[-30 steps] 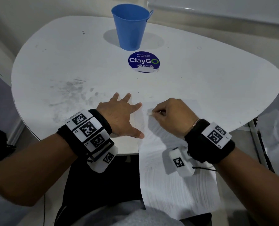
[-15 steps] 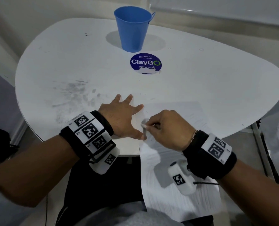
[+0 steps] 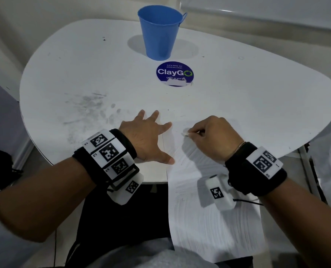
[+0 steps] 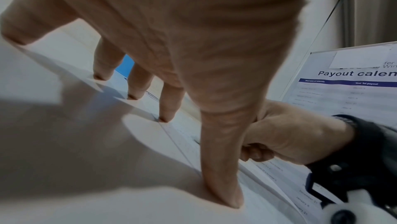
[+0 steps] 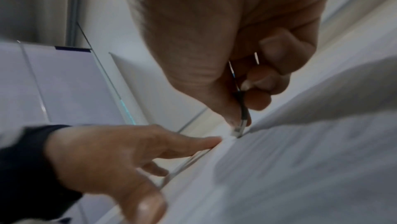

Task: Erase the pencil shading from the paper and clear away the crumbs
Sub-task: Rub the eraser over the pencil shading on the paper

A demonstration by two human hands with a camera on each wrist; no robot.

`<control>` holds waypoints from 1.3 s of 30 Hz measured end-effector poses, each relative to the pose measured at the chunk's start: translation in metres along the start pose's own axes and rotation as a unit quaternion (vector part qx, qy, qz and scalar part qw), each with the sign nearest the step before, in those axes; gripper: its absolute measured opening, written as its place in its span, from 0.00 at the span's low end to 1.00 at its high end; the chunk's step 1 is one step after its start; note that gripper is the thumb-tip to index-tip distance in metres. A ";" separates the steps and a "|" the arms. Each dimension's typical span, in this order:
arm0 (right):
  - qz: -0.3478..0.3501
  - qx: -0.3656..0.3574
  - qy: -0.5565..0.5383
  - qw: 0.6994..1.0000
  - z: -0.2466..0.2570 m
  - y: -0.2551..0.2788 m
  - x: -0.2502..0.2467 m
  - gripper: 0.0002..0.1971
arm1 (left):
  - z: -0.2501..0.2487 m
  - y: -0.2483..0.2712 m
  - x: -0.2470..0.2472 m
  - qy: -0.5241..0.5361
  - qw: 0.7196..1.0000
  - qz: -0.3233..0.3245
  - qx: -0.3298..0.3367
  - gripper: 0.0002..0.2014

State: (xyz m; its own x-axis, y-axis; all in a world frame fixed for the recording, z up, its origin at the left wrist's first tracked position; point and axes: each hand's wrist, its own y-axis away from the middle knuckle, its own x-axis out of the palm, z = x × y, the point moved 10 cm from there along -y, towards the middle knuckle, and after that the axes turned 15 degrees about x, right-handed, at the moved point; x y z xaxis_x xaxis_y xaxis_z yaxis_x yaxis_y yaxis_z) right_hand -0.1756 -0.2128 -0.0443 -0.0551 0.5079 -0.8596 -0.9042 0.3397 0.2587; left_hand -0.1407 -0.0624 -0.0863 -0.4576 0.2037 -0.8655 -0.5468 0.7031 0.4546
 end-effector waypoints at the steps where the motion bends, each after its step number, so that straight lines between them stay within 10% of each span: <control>1: -0.012 0.005 -0.005 1.000 -0.002 0.000 -0.003 0.09 | 0.000 0.000 0.000 -0.001 1.000 0.000 0.000 0.55; 39: 0.044 -0.032 0.032 0.998 0.026 -0.002 0.010 0.09 | -0.002 0.000 -0.001 -0.007 1.000 0.005 0.003 0.55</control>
State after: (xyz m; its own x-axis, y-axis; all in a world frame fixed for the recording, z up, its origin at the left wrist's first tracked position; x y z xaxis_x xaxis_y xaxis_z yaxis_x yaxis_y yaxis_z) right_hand -0.1634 -0.1880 -0.0426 -0.1603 0.4809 -0.8620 -0.9199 0.2437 0.3071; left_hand -0.1414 -0.0636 -0.0853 -0.4521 0.2201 -0.8644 -0.5391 0.7046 0.4614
